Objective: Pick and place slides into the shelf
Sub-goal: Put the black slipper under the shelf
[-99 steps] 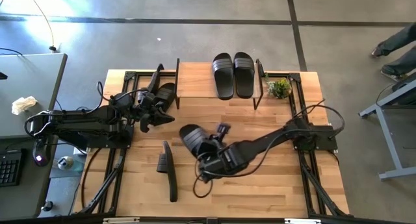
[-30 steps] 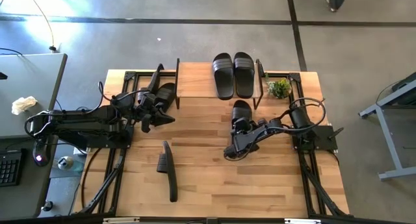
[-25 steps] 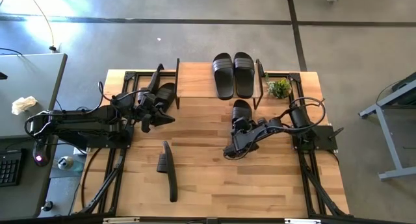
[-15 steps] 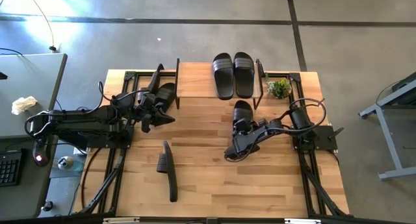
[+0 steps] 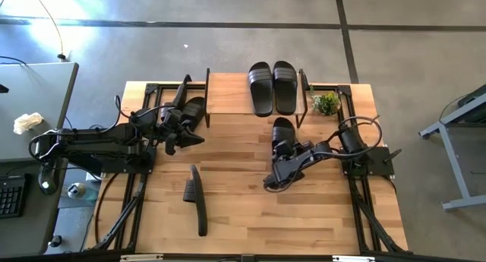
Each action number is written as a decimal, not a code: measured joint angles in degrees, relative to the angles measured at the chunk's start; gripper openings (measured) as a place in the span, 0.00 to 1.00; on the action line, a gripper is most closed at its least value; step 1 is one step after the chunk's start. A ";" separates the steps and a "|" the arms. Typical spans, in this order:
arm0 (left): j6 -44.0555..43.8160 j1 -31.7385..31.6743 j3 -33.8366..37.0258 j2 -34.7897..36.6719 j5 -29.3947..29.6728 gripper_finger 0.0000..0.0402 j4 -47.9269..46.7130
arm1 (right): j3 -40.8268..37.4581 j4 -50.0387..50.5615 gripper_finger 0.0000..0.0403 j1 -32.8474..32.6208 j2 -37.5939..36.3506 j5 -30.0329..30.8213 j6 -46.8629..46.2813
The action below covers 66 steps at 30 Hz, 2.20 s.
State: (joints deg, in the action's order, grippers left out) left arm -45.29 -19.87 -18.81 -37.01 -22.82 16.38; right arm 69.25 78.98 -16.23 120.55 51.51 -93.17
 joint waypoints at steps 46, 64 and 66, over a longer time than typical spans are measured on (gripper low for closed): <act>0.01 -0.01 0.00 0.02 3.48 0.00 -0.33 | 13.91 -29.06 0.02 -28.87 -21.22 -31.29 5.91; -0.26 0.02 0.00 0.02 2.59 0.00 -0.53 | -15.84 -58.39 0.00 -21.55 -21.22 -24.48 3.52; -0.40 0.02 0.00 0.02 2.55 0.00 -0.63 | -16.80 -58.53 0.00 -20.88 -21.22 -24.12 3.68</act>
State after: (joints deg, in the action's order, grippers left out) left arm -45.69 -19.86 -18.81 -36.99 -20.27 15.75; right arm 52.45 20.45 -37.11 99.33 27.39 -89.49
